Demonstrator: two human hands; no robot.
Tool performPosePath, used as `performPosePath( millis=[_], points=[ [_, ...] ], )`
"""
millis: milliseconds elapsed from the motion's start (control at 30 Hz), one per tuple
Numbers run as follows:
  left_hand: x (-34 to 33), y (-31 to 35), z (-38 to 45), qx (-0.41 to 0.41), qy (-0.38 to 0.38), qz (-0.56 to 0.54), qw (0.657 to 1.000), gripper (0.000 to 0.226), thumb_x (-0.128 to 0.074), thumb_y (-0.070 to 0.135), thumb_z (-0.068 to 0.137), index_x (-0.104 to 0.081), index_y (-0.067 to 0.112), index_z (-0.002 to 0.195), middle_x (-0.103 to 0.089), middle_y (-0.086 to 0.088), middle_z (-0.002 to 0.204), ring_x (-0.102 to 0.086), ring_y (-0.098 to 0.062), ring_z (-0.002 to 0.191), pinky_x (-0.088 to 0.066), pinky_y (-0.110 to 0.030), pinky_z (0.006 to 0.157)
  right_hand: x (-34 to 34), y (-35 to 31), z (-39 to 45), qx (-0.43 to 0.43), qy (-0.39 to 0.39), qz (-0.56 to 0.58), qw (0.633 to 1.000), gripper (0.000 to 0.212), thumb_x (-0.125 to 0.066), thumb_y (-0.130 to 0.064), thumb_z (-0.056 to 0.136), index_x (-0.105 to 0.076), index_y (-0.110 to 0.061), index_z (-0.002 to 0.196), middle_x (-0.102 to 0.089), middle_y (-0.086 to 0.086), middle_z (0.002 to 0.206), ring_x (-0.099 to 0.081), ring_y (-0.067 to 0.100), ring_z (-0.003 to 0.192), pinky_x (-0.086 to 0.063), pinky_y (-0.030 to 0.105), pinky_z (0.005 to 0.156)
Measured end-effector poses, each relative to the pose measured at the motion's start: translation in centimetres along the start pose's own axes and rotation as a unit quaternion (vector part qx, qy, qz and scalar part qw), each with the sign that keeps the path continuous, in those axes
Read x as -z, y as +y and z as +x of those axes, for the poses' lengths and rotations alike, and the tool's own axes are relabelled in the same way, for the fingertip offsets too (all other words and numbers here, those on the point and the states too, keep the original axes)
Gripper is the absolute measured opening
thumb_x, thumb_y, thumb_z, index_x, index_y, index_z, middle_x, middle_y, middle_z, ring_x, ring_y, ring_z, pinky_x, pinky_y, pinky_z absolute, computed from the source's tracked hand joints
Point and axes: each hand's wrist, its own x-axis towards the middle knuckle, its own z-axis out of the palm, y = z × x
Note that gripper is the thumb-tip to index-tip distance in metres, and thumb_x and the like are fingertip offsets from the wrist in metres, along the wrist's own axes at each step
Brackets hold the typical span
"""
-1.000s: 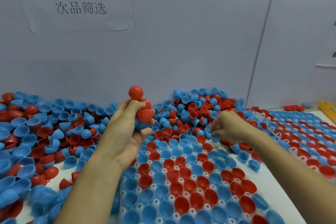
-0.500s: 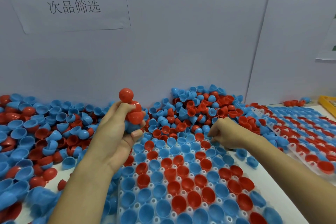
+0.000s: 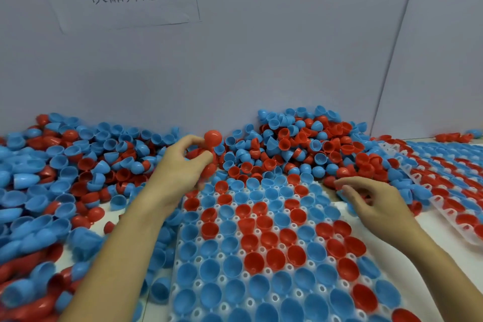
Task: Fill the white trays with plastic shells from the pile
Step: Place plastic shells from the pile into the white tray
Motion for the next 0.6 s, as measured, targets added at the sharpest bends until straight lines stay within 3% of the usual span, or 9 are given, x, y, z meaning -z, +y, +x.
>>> performPosePath(
  millis=[67,200,400,467,500,533,600],
  points=[
    [-0.1,-0.8,0.6,0.022,-0.019,0.055,0.998,0.016,-0.062,0.016,0.094,-0.068,0.03,0.095,-0.068,-0.004,0.081,-0.06,-0.011,0.062,-0.05,-0.03,0.056,0.1,0.2,-0.5,-0.005,0.025,0.037,0.999,0.026,-0.06,-0.013,0.096,-0.069,-0.037,0.101,-0.064,-0.029,0.095,-0.062,-0.01,0.092,-0.045,0.012,0.078],
    [-0.3,-1.3,3.0,0.078,-0.012,0.094,0.992,0.015,-0.058,0.014,0.095,-0.065,0.021,0.106,-0.063,-0.005,0.083,-0.059,-0.015,0.072,-0.051,-0.029,0.058,0.4,0.6,-1.1,-0.015,0.072,0.08,0.994,0.025,-0.057,-0.012,0.098,-0.068,-0.034,0.1,-0.066,-0.022,0.094,-0.063,-0.001,0.094,-0.048,0.02,0.079],
    [0.8,-1.4,8.0,0.054,0.054,0.239,0.968,0.023,-0.05,0.003,0.093,-0.06,0.013,0.112,-0.049,-0.004,0.068,-0.04,-0.016,0.052,-0.033,-0.023,0.044,0.6,1.7,-2.1,-0.035,0.062,0.077,0.995,0.025,-0.056,-0.008,0.098,-0.072,-0.027,0.1,-0.071,-0.009,0.094,-0.066,0.013,0.092,-0.049,0.026,0.078],
    [1.4,-1.7,9.4,0.051,0.085,0.281,0.955,0.025,-0.049,0.005,0.091,-0.055,0.013,0.114,-0.059,-0.011,0.084,-0.049,-0.021,0.066,-0.037,-0.027,0.055,0.5,1.6,-2.3,-0.035,0.06,0.082,0.994,0.025,-0.056,-0.009,0.098,-0.072,-0.029,0.099,-0.071,-0.011,0.093,-0.066,0.013,0.091,-0.05,0.027,0.076],
    [1.8,-1.8,10.0,0.057,0.098,0.317,0.942,0.024,-0.051,0.011,0.091,-0.053,0.016,0.114,-0.062,-0.017,0.102,-0.054,-0.027,0.085,-0.042,-0.031,0.067,0.5,1.5,-2.4,-0.033,0.06,0.082,0.994,0.026,-0.056,-0.009,0.098,-0.071,-0.03,0.098,-0.07,-0.012,0.092,-0.066,0.013,0.09,-0.05,0.028,0.075],
    [2.2,-1.9,10.4,0.073,0.103,0.364,0.923,0.027,-0.053,0.02,0.091,-0.051,0.019,0.118,-0.059,-0.02,0.12,-0.051,-0.034,0.109,-0.043,-0.037,0.085,0.5,1.4,-2.4,-0.03,0.061,0.082,0.994,0.027,-0.057,-0.009,0.097,-0.071,-0.031,0.098,-0.07,-0.012,0.092,-0.066,0.012,0.089,-0.05,0.028,0.075],
    [3.1,-2.0,11.0,0.113,0.078,0.452,0.881,0.045,-0.051,0.042,0.093,-0.047,0.025,0.135,-0.044,-0.022,0.144,-0.029,-0.042,0.139,-0.027,-0.052,0.113,0.5,1.1,-2.4,-0.028,0.063,0.081,0.994,0.027,-0.057,-0.009,0.097,-0.07,-0.033,0.098,-0.07,-0.013,0.091,-0.066,0.011,0.088,-0.049,0.028,0.073]
  ],
)
